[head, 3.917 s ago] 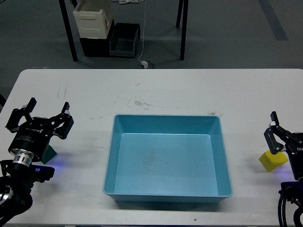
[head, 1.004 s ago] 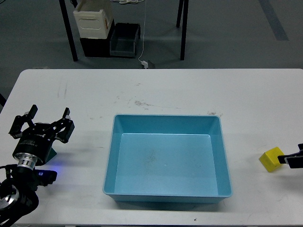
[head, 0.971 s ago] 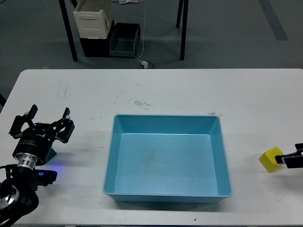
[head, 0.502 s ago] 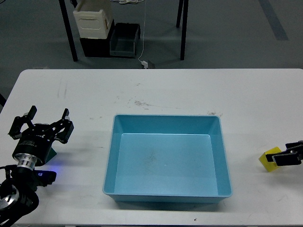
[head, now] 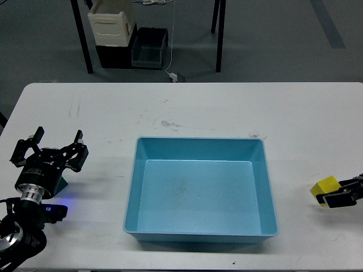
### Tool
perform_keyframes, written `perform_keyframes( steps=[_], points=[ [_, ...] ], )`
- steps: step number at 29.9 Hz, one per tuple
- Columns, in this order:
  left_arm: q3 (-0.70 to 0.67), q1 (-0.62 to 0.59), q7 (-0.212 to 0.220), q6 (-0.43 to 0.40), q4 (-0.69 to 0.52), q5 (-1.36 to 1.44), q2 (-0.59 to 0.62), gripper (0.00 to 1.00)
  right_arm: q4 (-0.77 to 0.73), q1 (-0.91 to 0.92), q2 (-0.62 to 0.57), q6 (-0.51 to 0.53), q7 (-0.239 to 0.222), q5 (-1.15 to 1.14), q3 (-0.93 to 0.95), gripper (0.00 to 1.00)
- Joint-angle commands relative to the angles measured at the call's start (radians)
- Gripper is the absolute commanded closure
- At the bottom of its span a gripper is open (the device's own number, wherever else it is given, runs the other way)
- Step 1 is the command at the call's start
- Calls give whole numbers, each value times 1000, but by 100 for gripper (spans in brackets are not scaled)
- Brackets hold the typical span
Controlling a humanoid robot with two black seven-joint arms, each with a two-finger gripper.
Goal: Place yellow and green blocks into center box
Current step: 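Lower the right gripper onto the yellow cube and close on it, then lift the yellow cube with the right gripper and carry it over the tray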
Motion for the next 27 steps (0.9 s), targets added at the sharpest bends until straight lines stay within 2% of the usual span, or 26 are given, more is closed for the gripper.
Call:
perform_keyframes(
  steps=[1, 3, 6, 9, 16, 22, 27],
  points=[
    [0, 0, 0, 0, 0, 0, 0, 0, -9, 2, 0, 0, 0, 1, 0, 21],
    [0, 0, 0, 0, 0, 0, 0, 0, -27, 0, 6, 0, 0, 1, 0, 32],
    [0, 0, 0, 0, 6, 0, 0, 0, -49, -1, 25, 0, 0, 0, -2, 40],
    [0, 0, 0, 0, 11, 0, -2, 0, -69, 2, 34, 0, 0, 0, 0, 58],
    [0, 0, 0, 0, 11, 0, -4, 0, -83, 22, 57, 0, 0, 4, 20, 89],
    [0, 0, 0, 0, 12, -2, -4, 0, -83, 83, 54, 0, 0, 19, 150, 100],
    [-2, 0, 0, 0, 17, 0, -2, 0, -70, 147, 43, 0, 0, 18, 264, 100]
  ],
)
